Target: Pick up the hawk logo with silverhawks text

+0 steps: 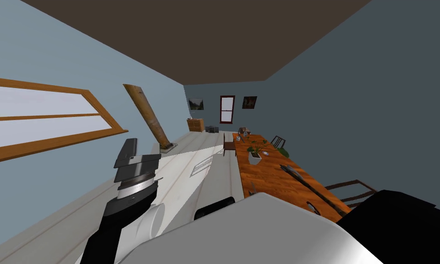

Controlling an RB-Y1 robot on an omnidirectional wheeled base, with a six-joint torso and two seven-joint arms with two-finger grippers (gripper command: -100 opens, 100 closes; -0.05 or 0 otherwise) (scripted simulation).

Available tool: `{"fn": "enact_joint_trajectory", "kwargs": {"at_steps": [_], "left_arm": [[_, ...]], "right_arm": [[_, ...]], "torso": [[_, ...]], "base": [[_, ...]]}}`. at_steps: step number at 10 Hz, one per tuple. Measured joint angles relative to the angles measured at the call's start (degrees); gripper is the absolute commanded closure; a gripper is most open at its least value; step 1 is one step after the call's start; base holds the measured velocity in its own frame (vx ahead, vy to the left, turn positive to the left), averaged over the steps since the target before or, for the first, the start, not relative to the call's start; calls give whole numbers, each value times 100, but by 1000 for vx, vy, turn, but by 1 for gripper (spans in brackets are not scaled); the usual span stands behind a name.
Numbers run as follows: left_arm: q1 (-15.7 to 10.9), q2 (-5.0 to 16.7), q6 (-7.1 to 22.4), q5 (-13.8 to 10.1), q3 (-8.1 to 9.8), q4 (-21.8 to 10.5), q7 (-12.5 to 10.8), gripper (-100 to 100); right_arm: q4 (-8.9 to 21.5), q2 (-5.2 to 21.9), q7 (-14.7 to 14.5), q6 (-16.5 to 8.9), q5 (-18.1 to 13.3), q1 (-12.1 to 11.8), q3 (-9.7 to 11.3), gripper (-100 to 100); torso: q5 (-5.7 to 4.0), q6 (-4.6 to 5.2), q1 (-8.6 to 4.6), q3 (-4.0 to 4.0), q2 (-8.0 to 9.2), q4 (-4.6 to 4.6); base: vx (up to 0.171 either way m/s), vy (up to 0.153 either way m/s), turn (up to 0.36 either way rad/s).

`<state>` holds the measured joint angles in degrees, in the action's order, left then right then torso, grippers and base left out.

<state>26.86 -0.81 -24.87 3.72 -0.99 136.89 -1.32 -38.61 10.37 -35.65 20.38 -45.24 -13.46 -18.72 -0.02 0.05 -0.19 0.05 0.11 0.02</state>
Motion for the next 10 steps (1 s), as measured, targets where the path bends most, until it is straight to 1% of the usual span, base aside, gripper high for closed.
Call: {"fn": "enact_joint_trajectory", "kwargs": {"at_steps": [1, 2, 3, 4, 5, 7, 9, 10], "left_arm": [[0, -1, 0, 0, 0, 0, 0, 0], [0, -1, 0, 0, 0, 0, 0, 0], [0, -1, 0, 0, -1, 0, 0, 0], [0, -1, 0, 0, 0, 0, 0, 0], [1, -1, 0, 0, 0, 0, 0, 0], [1, -1, 0, 0, 0, 0, 0, 0], [1, -1, 0, 0, 0, 0, 0, 0], [1, -1, 0, 0, 0, 0, 0, 0]], "right_arm": [[-112, -72, 7, -37, -88, -70, -92, -100], [-271, -182, 64, -104, -222, -167, -224, -100], [-384, -334, 76, -155, -386, -241, -411, -100], [-479, -423, 80, -194, -471, -303, -518, -100], [-490, -431, 82, -202, -478, -310, -527, 100], [-490, -416, 79, -213, -477, -317, -538, 100], [-494, -410, 66, -231, -480, -317, -544, 100], [-493, -412, 68, -230, -480, -317, -542, 0]], "torso": [[5, 2, 19, 1, 1, 0], [6, 1, 23, 2, 4, 1], [6, 0, 23, 6, 10, 2], [6, 2, 23, 4, 6, 2], [6, 2, 23, -1, -2, 0], [-3, -6, 29, -5, -12, 1], [-17, -8, 2, -2, -6, 2], [-15, -7, 2, -1, -6, 3]], "base": [[-30, -5, 99], [-53, -10, 174], [-34, -6, 112], [-8, -1, 15], [0, 0, 0], [0, 0, 0], [0, 0, 0], [0, 0, 0]]}}
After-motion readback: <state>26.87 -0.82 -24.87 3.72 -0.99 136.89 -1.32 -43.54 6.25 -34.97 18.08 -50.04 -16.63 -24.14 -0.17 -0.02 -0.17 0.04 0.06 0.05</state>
